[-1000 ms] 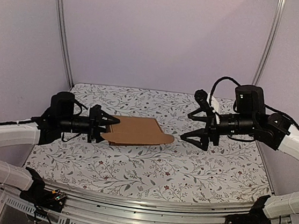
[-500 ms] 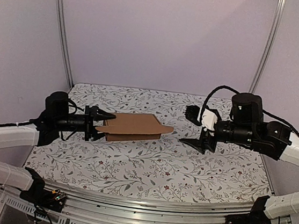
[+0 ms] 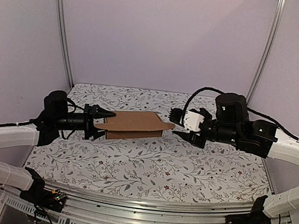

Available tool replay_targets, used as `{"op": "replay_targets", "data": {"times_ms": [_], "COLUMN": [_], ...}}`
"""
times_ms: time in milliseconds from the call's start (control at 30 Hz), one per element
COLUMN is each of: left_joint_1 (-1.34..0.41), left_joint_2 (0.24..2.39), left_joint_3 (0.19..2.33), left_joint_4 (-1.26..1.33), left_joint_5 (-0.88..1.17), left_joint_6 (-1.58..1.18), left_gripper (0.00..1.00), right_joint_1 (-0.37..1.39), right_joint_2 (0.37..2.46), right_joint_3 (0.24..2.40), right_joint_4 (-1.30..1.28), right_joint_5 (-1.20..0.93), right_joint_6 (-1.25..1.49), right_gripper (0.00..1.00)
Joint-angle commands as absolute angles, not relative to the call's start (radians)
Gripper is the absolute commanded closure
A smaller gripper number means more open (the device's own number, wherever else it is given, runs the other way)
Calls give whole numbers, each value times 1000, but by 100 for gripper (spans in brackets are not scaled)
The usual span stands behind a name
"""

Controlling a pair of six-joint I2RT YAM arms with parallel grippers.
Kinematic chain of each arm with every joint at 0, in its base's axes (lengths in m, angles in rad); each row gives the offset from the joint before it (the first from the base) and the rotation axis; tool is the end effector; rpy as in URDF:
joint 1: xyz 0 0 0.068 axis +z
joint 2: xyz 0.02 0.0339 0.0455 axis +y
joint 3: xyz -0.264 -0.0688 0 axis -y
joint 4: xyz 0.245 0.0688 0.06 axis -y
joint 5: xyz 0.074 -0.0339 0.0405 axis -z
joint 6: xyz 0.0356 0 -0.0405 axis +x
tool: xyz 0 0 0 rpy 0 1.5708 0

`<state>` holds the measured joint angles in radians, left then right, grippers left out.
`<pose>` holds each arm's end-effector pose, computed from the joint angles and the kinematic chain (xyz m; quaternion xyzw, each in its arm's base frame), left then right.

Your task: Fold the paper box

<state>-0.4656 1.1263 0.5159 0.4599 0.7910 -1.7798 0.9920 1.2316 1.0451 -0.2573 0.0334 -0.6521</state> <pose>0.2027 -0.1302 0.2457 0.2285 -0.7074 0.6688 0.0026 0.1558 0.2363 0.3289 -0.6131 0.5819 0.0764 0.5288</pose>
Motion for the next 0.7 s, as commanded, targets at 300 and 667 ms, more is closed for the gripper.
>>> {"op": "replay_targets", "data": {"times_ms": [300,667], "left_joint_1": [-452,-451], "left_joint_2": [1127,1128], "left_joint_3": [518,535], "left_joint_4": [514,546], "left_joint_5": [800,748], "left_joint_6": [-1799,-1775], "left_gripper": [100,100], "right_joint_1": [1012,1042], "right_joint_2": [1311,1299], "right_joint_3": [1091,1096], "right_joint_4": [-185,-184], "right_joint_5": [82,102], "right_joint_6": [-636,-556], "right_gripper": [74,100]}}
